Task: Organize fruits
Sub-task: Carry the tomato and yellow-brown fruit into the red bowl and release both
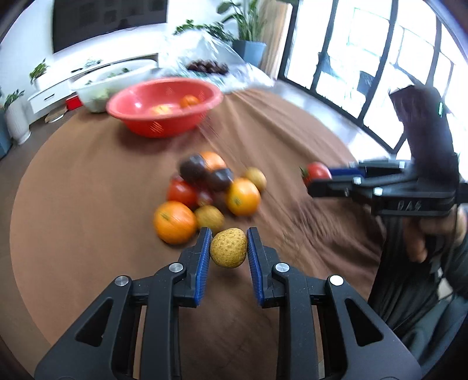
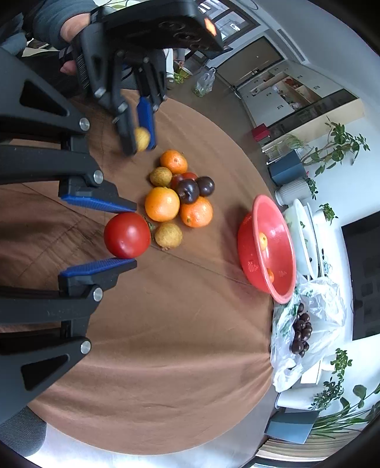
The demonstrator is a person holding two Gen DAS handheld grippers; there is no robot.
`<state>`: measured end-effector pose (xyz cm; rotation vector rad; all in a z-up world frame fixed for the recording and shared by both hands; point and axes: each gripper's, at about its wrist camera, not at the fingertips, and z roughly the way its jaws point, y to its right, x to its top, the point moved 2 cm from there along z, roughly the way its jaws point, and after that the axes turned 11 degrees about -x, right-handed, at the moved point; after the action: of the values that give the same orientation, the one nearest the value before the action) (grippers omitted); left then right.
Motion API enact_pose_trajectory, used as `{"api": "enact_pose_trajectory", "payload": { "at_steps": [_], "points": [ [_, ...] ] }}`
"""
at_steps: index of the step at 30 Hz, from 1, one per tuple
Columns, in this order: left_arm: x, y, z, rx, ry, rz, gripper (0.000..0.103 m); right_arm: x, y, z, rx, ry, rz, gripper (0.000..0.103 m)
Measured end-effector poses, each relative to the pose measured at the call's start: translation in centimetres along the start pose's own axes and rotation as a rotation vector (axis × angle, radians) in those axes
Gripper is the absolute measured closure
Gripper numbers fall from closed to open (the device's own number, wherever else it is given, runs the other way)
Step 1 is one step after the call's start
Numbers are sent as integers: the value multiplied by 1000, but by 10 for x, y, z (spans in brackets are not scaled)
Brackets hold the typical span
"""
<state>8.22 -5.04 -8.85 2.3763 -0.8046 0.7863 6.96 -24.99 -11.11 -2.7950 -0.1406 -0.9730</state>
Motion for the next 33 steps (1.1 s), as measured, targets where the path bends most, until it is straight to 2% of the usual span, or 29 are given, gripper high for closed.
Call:
{"api": "enact_pose_trajectory", "payload": {
  "at_steps": [6, 12, 16, 20, 26, 33],
  "points": [
    [45, -50, -29, 25, 101, -79, 80, 25, 30, -6, -57, 31, 44, 69],
    [114, -93, -30, 84, 126, -40, 80, 90, 58, -14, -116, 116, 78, 69],
    [163, -109, -12, 94, 122, -6, 80, 138, 49, -11, -105, 158, 47, 69],
    [195, -116, 11, 79, 98, 13, 80, 178, 21, 4, -79, 182, -31, 69],
    [210, -129, 54, 74, 44, 11, 80, 202, -9, 49, -54, 122, -97, 69],
    [200, -146, 95, 91, -31, -8, 80, 195, -19, 94, -79, 34, -146, 69]
  ]
}}
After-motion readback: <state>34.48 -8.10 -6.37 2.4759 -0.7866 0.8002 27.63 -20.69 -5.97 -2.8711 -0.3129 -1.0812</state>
